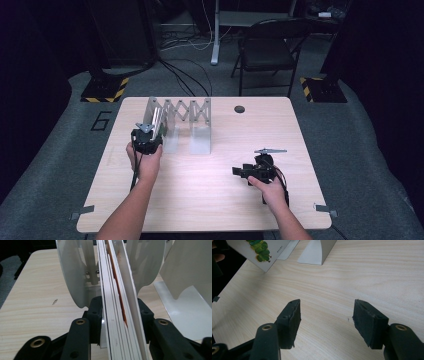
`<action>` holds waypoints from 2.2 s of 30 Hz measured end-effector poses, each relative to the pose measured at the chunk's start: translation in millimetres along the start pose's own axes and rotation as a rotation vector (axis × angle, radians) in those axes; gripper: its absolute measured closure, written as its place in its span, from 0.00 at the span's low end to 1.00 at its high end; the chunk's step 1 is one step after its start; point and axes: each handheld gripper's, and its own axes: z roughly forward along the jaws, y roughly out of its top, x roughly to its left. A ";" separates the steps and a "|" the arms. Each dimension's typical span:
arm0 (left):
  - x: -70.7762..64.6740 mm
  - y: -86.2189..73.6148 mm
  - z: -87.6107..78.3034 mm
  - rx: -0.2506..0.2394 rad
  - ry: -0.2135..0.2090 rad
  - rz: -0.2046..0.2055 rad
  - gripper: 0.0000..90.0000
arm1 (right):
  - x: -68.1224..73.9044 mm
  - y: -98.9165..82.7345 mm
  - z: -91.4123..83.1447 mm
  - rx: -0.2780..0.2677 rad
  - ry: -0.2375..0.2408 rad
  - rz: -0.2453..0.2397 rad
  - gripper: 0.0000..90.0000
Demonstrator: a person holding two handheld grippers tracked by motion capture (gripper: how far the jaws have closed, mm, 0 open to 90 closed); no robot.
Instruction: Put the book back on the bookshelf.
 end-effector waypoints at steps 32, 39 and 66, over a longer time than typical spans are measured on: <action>8.8 -13.9 -27.5 -0.043 -0.035 -0.046 0.56 | 0.3 -1.0 4.0 0.019 -0.008 -0.013 0.43; 10.6 -13.9 -42.0 -0.058 -0.081 -0.040 0.55 | 0.6 -1.3 4.9 0.026 -0.012 -0.015 0.43; 33.1 -50.3 -86.1 -0.059 -0.190 -0.022 0.52 | 0.9 -2.2 6.1 0.037 -0.023 -0.035 0.43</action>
